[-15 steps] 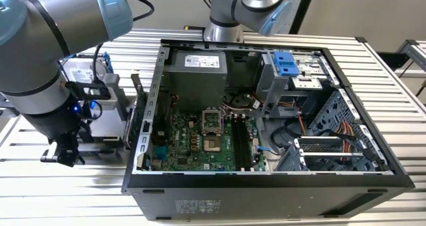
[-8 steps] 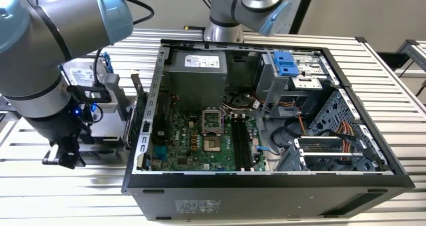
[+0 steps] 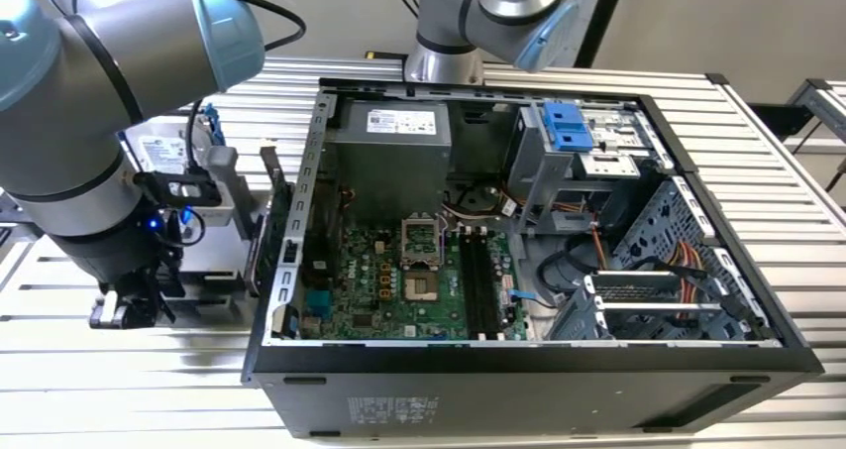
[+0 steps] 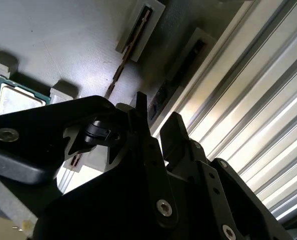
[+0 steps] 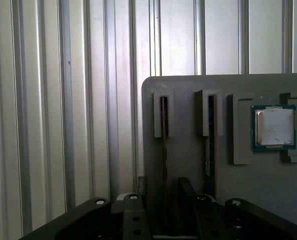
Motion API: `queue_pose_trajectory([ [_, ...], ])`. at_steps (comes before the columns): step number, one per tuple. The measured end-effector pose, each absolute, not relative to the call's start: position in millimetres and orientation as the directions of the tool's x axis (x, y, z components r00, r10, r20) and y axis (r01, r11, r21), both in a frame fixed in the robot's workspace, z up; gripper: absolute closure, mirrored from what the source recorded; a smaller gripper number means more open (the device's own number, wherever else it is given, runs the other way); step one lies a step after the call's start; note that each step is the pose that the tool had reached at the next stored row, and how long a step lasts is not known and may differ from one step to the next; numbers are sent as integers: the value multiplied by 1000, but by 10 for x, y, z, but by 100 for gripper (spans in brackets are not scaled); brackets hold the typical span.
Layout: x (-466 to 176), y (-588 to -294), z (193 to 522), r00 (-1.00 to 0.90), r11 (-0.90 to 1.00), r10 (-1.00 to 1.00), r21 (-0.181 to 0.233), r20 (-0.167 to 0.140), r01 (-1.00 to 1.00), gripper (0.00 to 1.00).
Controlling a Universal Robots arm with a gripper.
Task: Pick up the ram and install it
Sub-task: 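Pick up the ram and move it above insertion slot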
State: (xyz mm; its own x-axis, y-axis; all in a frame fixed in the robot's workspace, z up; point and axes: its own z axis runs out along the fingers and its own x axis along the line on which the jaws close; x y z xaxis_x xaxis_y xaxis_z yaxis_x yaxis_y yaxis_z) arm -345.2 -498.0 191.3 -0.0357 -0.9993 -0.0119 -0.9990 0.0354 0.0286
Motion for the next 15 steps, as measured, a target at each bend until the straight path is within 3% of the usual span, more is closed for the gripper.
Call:
queue_pose_trajectory([
  [15, -3452, -4980, 1898, -36, 35, -999, 29, -19, -999, 0],
])
